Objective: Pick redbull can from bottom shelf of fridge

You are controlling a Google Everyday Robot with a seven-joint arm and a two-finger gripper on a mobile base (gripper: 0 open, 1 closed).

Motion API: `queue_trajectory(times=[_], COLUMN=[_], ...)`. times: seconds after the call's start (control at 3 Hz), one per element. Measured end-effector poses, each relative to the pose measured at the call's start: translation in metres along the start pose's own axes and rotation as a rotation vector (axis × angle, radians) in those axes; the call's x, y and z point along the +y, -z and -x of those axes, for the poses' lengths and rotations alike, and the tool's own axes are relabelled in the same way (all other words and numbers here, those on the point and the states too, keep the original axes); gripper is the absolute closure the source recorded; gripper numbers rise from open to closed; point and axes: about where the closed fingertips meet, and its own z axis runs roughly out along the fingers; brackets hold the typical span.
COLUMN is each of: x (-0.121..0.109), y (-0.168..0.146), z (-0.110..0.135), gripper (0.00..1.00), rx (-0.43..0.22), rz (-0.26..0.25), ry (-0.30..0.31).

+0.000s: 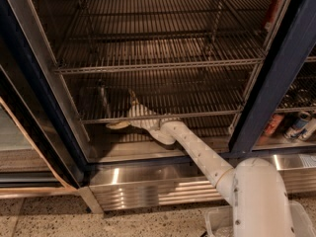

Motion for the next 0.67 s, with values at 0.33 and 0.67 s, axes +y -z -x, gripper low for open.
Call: queue_trajectory(times=[0.33,0.67], x=[-0.018,-0.030], y=[-0.010,-0.014], z=[-0.003,-0.006], gripper=[0.00,0.00], rx=[0.011,0.040], rz=[-0.029,-0.061], ry=[0.007,-0.012])
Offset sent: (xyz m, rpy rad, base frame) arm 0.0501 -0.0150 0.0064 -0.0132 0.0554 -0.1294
